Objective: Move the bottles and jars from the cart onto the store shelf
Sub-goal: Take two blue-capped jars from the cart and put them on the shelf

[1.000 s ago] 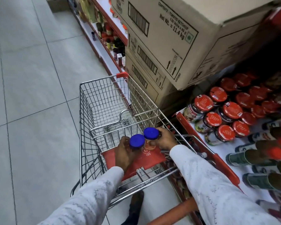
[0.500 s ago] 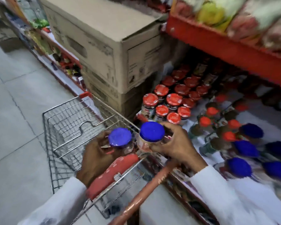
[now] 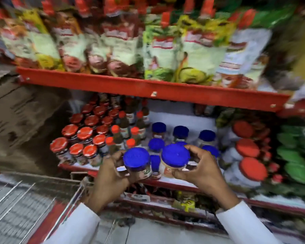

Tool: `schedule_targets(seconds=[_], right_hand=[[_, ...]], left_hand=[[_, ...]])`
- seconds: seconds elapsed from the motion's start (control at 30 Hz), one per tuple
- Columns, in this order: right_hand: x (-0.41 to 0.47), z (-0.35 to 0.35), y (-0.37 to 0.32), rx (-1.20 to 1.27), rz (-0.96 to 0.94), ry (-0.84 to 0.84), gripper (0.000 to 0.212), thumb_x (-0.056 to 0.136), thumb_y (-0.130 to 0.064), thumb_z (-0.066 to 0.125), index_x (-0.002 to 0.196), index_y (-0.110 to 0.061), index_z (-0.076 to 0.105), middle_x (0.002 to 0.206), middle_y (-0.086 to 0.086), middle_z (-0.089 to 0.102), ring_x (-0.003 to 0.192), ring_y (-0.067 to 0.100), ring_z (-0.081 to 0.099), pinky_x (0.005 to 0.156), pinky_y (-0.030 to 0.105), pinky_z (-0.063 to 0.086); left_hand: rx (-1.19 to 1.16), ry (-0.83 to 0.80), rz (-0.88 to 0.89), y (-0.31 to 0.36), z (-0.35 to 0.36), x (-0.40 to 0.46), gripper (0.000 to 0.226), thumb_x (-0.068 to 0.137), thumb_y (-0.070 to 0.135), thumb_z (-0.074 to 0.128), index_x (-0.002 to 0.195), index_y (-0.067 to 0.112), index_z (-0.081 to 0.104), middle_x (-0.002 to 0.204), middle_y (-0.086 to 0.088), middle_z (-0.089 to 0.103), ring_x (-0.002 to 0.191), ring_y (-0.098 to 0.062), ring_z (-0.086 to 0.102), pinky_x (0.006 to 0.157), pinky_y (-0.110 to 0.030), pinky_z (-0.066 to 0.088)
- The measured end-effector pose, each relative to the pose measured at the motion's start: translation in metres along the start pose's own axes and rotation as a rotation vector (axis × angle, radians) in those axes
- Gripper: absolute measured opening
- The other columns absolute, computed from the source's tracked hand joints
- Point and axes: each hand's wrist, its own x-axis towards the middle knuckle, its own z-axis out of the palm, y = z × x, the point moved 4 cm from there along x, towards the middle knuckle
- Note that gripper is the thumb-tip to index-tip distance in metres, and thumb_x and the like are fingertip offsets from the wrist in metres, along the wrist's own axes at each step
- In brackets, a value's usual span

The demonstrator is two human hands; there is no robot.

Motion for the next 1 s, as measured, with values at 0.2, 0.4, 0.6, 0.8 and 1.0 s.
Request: schedule_targets(seconds=[0.2, 0.4, 0.6, 0.8, 1.0], right_hand=[[-0.021, -0.074, 0.054, -0.022, 0.059, 0.188, 0.056, 0.038, -0.044, 0.082, 0.089, -0.061, 0.065, 0.086, -0.027, 0.074, 0.085, 0.011, 0.072, 0.072, 0.024, 0.059], [-0.023, -0.096, 0.111, -0.093, 0.13, 0.245, 0.055, 0.046, -0.041, 0.083, 0.096, -0.057, 0.066, 0.094, -0.016, 0.078, 0.091, 0.016, 0.073, 0.083, 0.045, 0.061], [-0.021, -0.088, 0.145, -0.134, 0.201, 0.236, 0.053, 0.055, -0.027, 0.088, 0.099, -0.047, 0.066, 0.095, -0.011, 0.077, 0.09, 0.016, 0.071, 0.081, 0.042, 0.06], [-0.013, -0.081, 0.161, -0.166, 0.259, 0.191, 0.059, 0.063, -0.008, 0.088, 0.112, -0.03, 0.064, 0.101, -0.007, 0.074, 0.093, -0.005, 0.066, 0.078, 0.014, 0.052], [-0.016, -0.073, 0.157, -0.173, 0.331, 0.22, 0.057, 0.065, -0.007, 0.088, 0.113, -0.024, 0.063, 0.099, -0.004, 0.073, 0.094, 0.016, 0.069, 0.084, 0.033, 0.057]], left_hand=[[0.205, -0.088, 0.056, -0.01, 0.101, 0.019, 0.057, 0.061, -0.014, 0.081, 0.1, 0.024, 0.063, 0.088, 0.027, 0.074, 0.083, 0.005, 0.069, 0.073, -0.009, 0.053], [0.336, -0.057, 0.005, -0.037, 0.155, 0.034, 0.053, 0.06, 0.003, 0.089, 0.096, 0.028, 0.058, 0.095, 0.009, 0.073, 0.083, 0.004, 0.067, 0.075, -0.021, 0.056], [0.349, -0.035, -0.075, -0.055, 0.178, 0.047, 0.058, 0.063, 0.001, 0.086, 0.109, 0.018, 0.057, 0.101, 0.003, 0.068, 0.091, -0.016, 0.065, 0.081, -0.027, 0.054], [0.395, -0.01, -0.129, -0.075, 0.181, 0.055, 0.056, 0.061, 0.0, 0.085, 0.107, 0.018, 0.059, 0.102, -0.003, 0.072, 0.095, -0.023, 0.068, 0.087, -0.037, 0.058], [0.395, -0.009, -0.108, -0.08, 0.176, 0.055, 0.056, 0.067, -0.005, 0.078, 0.115, 0.017, 0.059, 0.102, 0.0, 0.071, 0.099, -0.021, 0.068, 0.085, -0.031, 0.056]])
